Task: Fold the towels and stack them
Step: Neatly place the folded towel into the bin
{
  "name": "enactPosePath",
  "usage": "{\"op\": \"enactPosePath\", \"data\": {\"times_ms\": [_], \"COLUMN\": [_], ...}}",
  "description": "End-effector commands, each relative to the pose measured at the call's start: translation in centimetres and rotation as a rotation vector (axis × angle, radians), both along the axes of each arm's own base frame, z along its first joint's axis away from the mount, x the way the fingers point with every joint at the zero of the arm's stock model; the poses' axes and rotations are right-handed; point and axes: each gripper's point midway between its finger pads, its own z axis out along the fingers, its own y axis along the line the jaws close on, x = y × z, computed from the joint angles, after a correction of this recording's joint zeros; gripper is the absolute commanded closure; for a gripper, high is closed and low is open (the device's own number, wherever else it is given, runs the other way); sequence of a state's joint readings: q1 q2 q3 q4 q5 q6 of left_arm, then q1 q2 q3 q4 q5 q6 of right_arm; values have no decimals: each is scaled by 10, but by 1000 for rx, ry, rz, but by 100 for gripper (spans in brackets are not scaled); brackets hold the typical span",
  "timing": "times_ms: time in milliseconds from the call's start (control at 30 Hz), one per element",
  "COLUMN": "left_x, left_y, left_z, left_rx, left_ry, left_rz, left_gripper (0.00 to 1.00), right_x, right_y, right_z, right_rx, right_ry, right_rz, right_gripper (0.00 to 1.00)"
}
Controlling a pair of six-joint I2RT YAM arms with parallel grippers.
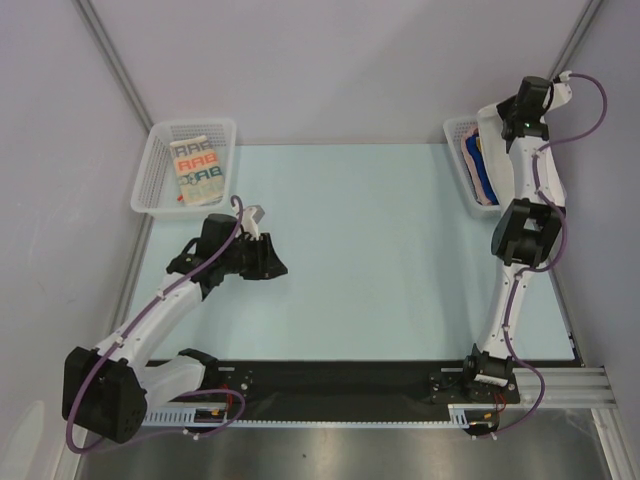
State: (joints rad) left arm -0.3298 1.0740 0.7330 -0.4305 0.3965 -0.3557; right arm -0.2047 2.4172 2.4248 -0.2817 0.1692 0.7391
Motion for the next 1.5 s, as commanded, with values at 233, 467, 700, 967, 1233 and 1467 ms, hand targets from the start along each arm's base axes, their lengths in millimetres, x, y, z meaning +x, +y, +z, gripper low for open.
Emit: {"op": "enactPosePath", "data": {"times_ms": [233,467,700,967,1233,1467], "left_x": [11,12,12,13,14,14], "left_y": [-4,-5,-4,-3,-4,-3], "left_z": [12,9,7,4,2,2], "left_rx": [-1,0,6,13,16,17], "left_ry": [-46,-34,-27,-15,-10,-12], "left_rz": [-25,-27,-24,-21,-20,-19], "left_gripper": [54,54,55,55,54,53], "right_x": [17,21,28,34,40,41], "right_y": [3,2,4,5,6,6], "right_z": [28,19,-1,-19,-31,-35], "right_rx": [-23,-17,14,29,42,45], "right_ry": [-128,-129,-120,-109,-113,-113], "right_rz": [-11,-12,0,5,16,22], "right_gripper": [100,100,100,100,100,73]}}
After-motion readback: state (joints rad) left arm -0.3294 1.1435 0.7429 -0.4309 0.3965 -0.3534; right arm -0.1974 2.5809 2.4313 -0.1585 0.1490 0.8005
